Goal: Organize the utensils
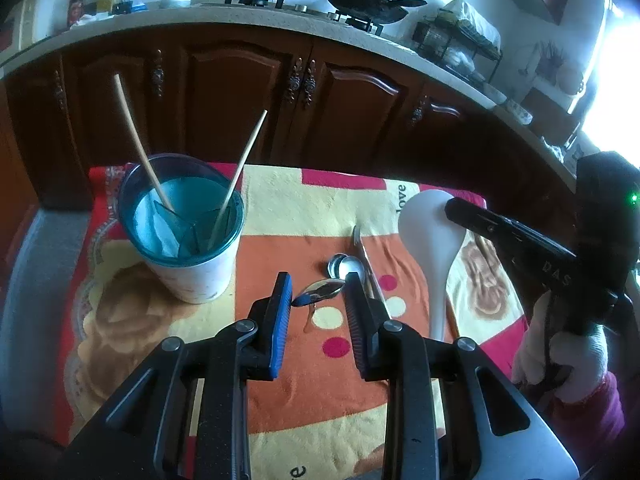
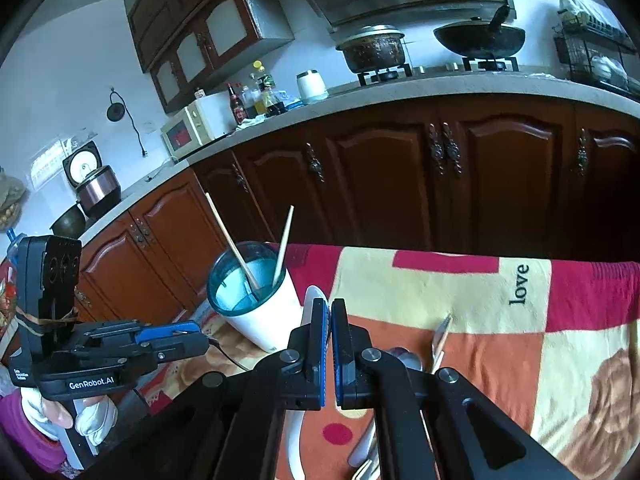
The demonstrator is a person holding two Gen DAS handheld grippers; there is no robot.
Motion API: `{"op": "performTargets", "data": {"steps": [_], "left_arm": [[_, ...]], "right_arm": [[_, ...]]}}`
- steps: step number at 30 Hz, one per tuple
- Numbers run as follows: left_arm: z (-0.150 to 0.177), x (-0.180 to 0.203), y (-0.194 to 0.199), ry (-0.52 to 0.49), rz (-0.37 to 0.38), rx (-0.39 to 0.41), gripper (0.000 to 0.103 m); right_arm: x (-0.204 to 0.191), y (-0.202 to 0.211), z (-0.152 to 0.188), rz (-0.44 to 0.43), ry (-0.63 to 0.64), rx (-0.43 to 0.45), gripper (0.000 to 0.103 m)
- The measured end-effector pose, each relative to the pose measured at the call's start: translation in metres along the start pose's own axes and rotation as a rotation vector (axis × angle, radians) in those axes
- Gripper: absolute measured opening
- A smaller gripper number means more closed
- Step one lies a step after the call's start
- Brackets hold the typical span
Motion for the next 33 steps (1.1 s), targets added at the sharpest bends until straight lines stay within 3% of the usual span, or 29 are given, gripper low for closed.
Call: {"op": "performTargets", "data": {"steps": [5,6,7,18,22,33], "left_arm": [[-0.004,-0.004,0.006,0.005,-0.006,0.004,0.024],[-0.005,-0.004,0.007,0.005,-0.007,0.003,0.012],[-0.005,-0.005,0.008,0.003,-0.010,-0.001,0.008],[-0.006,-0.018,0.013,0.034,-0.008,-0.018,0.005],[-0.017,-0.023,0.033,0.060,0.019,0.006,0.005],[-0.078,-0.062,0.103,0.019,-0.178,0.145,0.005]], "right_arm": [[-0.008,-0.004,-0.006,-0.010,0.014,0.003,0.002],[-0.010,-0.004,-0.008,-0.011,0.017,0.004,0.002],[-0.012,-0.004,-0.010,-0.014,0.020,0.006,0.002],[-0.024,-0.015,-0.018,-0.029,0.029,0.007,0.002],[-0.030,-0.014,-0.025,-0.040,0.033,0.022,0.002],[-0.081,-0.047,-0.070,-0.045,0.079,0.132,0.002]]}}
Point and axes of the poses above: each gripper's, at about its wrist camera, not at the fingertips, and y roughly against the way its jaws point, x to its right, z to its underside, the point moved 1 cm from there along -y, roughly the way its jaws point, and after that the axes turned 3 degrees about z, right-handed, at the moved point
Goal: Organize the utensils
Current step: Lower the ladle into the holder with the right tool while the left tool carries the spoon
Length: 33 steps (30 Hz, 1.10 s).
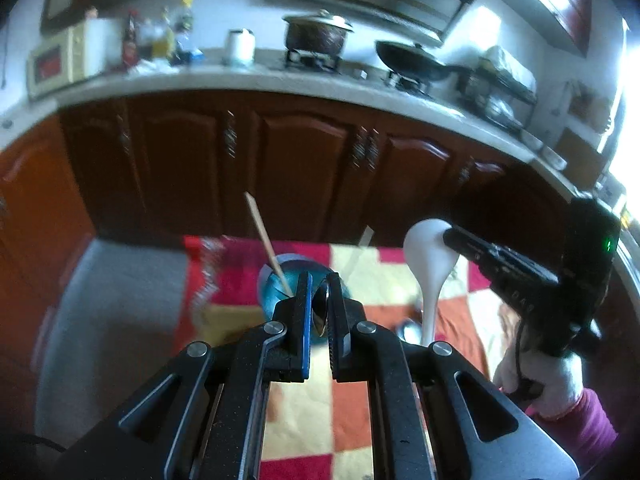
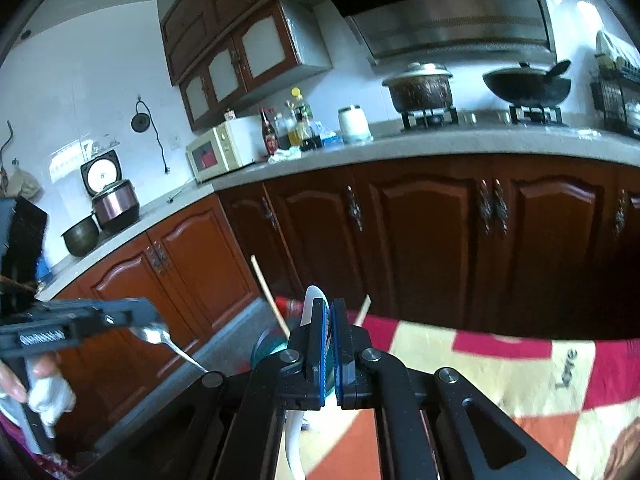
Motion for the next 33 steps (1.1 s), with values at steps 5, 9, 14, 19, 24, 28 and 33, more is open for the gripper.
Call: {"op": "performTargets", "data": {"steps": [5,9,14,19,24,28,33], "left_arm": [[-0.018,-0.021,-0.008,-0.024,-0.082,-0.001,0.005],[-0.013,-0.027,-0.026,-0.054,-0.120,-0.041,0.005],[-0.007,-0.037,-0.050,-0.062,-0.156,-0.076,0.005],[0.000,-0.042,-0.075,-0.059,-0.181,-0.111,0.005],[0.005,-0.043,-0.090,-0.052,-0.198,-0.123,0.005],[0.006,-0.041,-0.093,-0.043,-0.193,-0.121,0.005],[0.009,-0.039,-0.095,-0.020,-0.185,-0.127,0.005]], "right_arm": [[-0.017,-0.038,-0.010,0.033,0.022,0.032,0.002],[-0.022,-0.071,-0.005,0.066,0.035,0.038,0.002],[-0.024,-0.103,0.007,0.105,0.070,0.034,0.002],[-0.020,-0.117,0.022,0.114,0.079,0.022,0.002],[-0.012,-0.119,0.034,0.116,0.074,-0.009,0.002],[-0.008,-0.109,0.042,0.112,0.075,-0.043,0.002],[-0.006,-0.106,0.059,0.103,0.076,-0.112,0.002]]}}
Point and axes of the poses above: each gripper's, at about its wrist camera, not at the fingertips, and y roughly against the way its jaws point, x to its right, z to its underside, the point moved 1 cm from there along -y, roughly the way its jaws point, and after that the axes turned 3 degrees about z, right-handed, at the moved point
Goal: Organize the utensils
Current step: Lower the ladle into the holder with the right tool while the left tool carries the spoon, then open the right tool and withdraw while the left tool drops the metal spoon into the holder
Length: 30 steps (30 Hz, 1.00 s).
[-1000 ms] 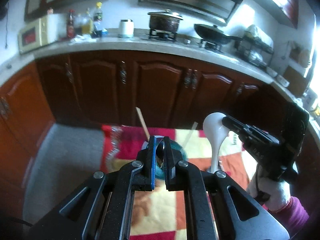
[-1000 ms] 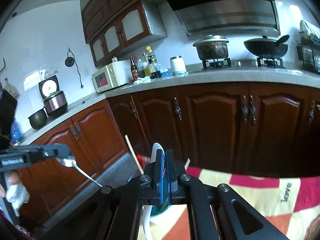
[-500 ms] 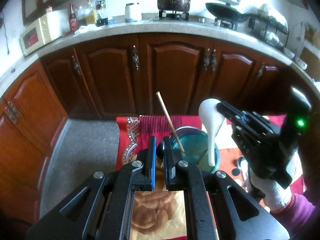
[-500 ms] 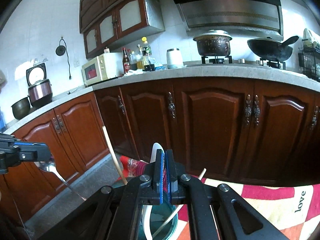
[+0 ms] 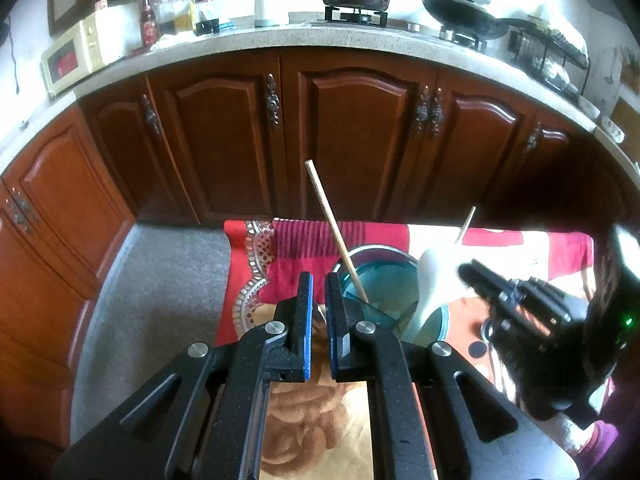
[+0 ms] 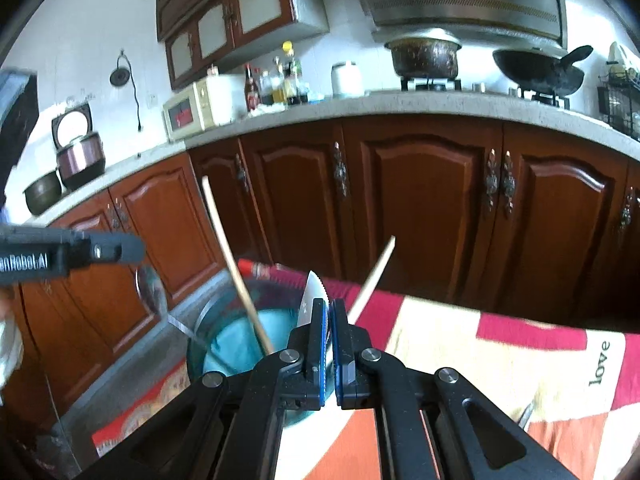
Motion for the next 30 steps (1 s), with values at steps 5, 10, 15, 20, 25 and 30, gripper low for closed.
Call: {"op": "performTargets", "data": {"steps": [5,10,15,20,25,30], "left_arm": [[0.003,-0.004,0.004,0.044,0.026,0.001,0.009],[0.004,-0.010,0.018,0.091,0.054,0.021,0.033],[0.007,-0.008,0.028,0.103,0.065,0.033,0.039],[0.016,0.002,0.039,0.106,0.078,0.050,0.039],[0.025,0.020,0.041,0.078,0.079,0.059,0.039],[0.035,0.046,0.038,0.052,0.099,0.054,0.039]], "right_arm": [[0.008,0.002,0.012,-0.027,-0.051,-0.049,0.003],[0.015,0.015,0.014,-0.026,-0.066,-0.065,0.016],[0.017,0.031,0.013,-0.034,-0.080,-0.059,0.024],[0.013,0.046,0.014,-0.029,-0.069,-0.060,0.025],[0.014,0.059,0.018,-0.010,-0.059,-0.064,0.026],[0.023,0.074,0.022,0.019,-0.080,-0.058,0.029]]}}
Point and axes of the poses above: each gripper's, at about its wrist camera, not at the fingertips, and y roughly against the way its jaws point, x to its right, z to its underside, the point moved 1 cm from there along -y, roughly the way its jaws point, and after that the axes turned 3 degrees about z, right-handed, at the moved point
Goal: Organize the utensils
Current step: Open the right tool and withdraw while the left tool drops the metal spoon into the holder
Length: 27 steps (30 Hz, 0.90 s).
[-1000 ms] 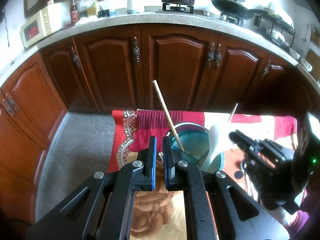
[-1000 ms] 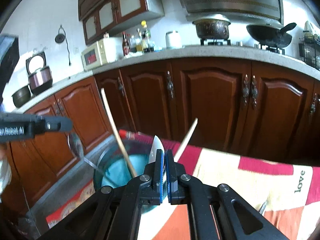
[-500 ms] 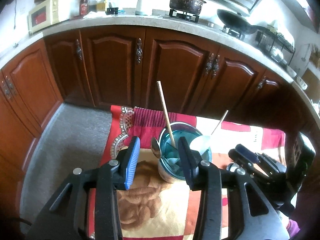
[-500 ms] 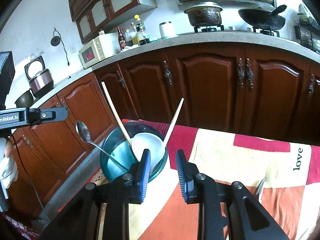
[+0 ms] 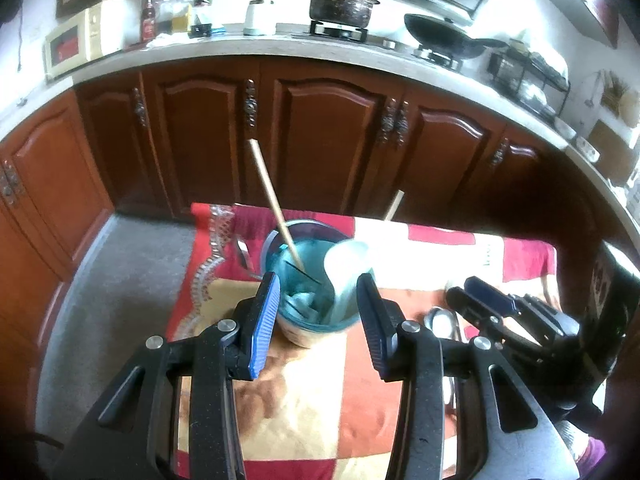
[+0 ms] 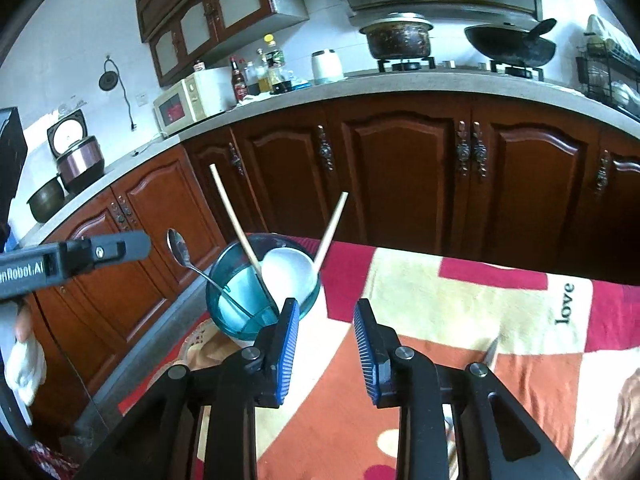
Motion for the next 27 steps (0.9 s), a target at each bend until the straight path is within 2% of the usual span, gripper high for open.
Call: {"op": "performTargets", "data": {"steps": [12,27], "left_arm": [[0.023,0.052,-0.014,-0.075,0.017,-0.014,0.039],[0.044,0.091,-0.044,-0.143,0.019,-0.056,0.039]], "right_arm": [[0.033,0.028,0.018,0.071,-0.039,-0.016,0.031],[0.080,0.038,0.048,0.139,-0.095,-0.083,0.033]]}}
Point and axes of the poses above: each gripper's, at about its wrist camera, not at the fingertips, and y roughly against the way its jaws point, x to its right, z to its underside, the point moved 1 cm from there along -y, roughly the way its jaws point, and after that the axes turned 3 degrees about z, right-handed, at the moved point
